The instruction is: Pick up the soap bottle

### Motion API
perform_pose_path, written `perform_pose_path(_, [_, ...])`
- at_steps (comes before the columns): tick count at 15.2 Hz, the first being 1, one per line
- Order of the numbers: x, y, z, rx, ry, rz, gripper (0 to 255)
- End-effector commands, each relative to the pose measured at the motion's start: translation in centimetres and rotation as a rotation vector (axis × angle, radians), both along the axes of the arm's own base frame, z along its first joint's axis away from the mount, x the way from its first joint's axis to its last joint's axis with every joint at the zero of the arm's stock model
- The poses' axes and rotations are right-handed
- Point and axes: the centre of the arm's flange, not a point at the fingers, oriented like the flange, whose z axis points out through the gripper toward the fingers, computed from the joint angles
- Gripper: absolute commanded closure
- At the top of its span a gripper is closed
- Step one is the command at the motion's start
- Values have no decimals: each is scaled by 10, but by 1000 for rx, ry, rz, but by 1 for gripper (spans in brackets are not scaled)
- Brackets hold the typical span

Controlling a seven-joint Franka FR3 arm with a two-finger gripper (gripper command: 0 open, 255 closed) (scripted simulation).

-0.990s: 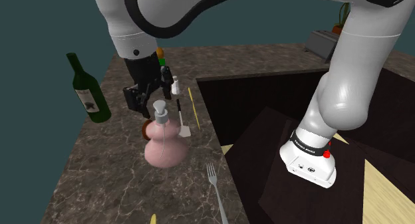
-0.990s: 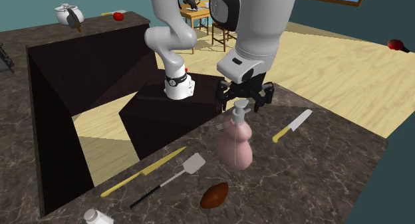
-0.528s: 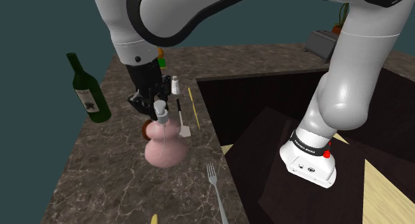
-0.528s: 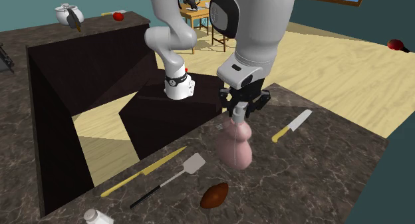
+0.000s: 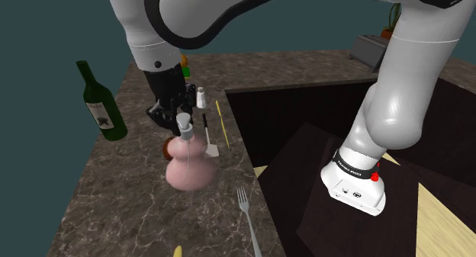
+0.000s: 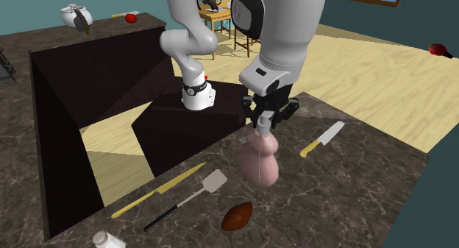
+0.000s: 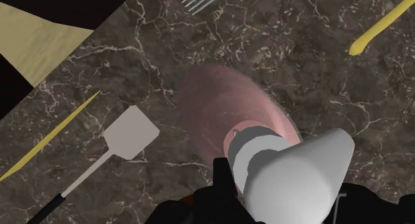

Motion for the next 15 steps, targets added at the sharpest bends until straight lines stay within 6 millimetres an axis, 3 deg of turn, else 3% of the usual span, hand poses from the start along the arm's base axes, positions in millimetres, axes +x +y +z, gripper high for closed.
perform_pose_path(1, [0,1,10,0,-1,0,255])
perform_pose_path(13, [0,1,73,0,-1,0,255])
perform_pose_path(15, [0,1,74,0,-1,0,255])
